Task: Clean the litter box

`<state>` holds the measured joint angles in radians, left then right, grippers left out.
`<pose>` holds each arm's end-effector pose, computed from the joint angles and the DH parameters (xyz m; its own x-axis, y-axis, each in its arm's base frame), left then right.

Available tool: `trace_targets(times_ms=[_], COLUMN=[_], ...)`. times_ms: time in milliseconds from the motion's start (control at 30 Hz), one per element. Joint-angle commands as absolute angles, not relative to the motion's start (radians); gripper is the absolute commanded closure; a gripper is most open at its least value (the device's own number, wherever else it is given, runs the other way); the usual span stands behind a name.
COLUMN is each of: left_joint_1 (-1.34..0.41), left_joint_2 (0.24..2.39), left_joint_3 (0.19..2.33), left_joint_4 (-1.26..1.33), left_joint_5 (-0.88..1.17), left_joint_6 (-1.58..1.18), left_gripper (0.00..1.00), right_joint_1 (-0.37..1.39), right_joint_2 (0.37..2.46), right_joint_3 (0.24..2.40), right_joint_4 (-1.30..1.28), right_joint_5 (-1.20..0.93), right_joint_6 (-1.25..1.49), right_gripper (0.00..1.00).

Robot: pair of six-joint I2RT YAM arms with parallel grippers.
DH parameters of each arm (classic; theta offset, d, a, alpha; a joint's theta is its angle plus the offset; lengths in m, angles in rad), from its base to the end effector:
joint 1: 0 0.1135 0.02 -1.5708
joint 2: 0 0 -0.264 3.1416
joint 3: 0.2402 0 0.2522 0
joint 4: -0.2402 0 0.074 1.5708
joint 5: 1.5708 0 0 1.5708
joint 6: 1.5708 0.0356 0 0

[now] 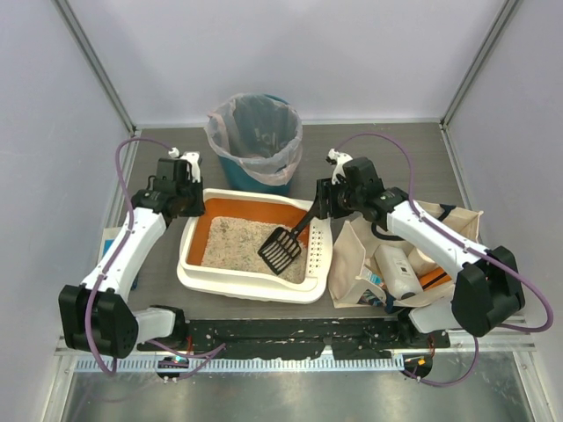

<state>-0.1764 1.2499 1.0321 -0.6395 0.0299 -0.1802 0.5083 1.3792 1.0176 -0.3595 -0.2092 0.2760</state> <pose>0.2564 -0.0468 0.2868 -0.7672 -0.0452 -0.6398 0.0581 0.9885 -0.1395 0.2601 0.1533 0.2703 -0.7218 -0.0970 -0.6853 -0.4320 0.8367 0.3366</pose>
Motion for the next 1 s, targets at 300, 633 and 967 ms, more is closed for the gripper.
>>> trace_targets(times_ms=[300,633,967], left_joint_1=[-0.210,-0.210,-0.210], left_joint_2=[1.210,1.170,1.141], left_joint_3=[0.986,0.969,0.960], left_joint_4=[-0.551,-0.541,-0.543], left_joint_5=[-0.032,-0.057,-0.060], left_joint_6=[-0.184,-0.192,-0.195], left_gripper=[0.87,0.85,0.83], right_joint_1=[0.505,0.505,0.503], right_joint_2=[1.411,1.379,1.299], right_joint_3=[1.006,0.988,0.950], right_joint_4=[-0.221,-0.232,-0.201], right_joint_5=[-0.304,-0.327,-0.301], right_joint_6=[0.325,0.360,0.413], right_gripper=[0.57,0.83,0.99])
